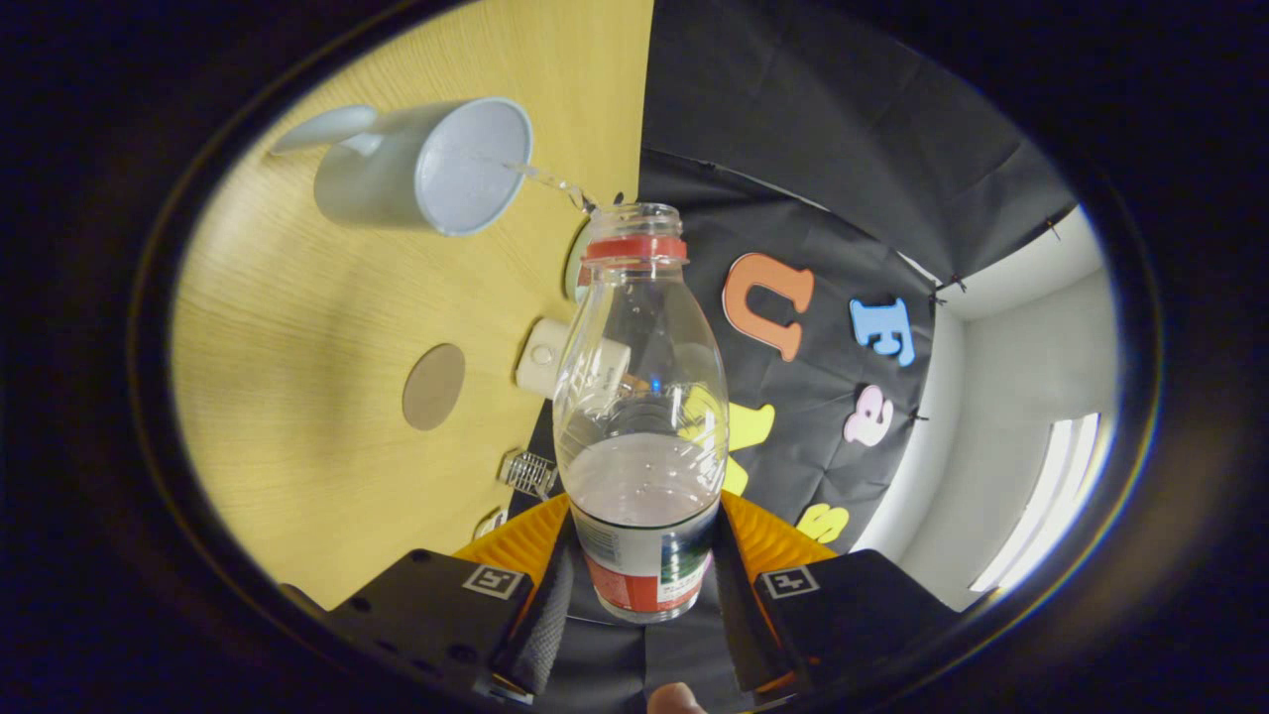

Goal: Take the bottle from table, then pour the juice into the cup, finally place the bottle on the coaster

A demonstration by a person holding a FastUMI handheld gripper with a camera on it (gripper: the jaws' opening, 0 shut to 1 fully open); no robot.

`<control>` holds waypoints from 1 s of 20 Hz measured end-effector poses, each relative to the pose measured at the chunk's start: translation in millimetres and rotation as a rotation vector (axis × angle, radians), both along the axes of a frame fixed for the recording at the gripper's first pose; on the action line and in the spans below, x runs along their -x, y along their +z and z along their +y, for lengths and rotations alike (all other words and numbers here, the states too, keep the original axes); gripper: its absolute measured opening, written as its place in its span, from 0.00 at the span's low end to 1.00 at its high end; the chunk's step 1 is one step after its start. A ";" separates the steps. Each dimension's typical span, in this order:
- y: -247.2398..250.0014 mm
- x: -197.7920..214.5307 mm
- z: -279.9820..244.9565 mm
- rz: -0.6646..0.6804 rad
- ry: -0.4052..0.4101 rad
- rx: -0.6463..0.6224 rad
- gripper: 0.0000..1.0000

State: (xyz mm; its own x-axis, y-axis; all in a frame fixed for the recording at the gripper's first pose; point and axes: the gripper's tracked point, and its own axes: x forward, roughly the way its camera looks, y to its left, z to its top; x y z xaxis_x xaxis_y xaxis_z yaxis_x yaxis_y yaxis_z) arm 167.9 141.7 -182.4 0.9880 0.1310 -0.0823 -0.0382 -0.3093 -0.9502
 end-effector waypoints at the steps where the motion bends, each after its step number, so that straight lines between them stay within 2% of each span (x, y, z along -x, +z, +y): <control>1: 0.1 0.1 0.3 -0.001 0.002 0.003 0.72; 20: 17.1 -7.4 12.9 -0.022 0.053 0.095 0.72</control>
State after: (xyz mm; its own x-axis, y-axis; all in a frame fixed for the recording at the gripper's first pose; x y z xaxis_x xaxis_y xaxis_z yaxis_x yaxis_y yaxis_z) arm 175.3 154.6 -165.2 0.9816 0.1757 -0.0752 0.0011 -0.3987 -0.9171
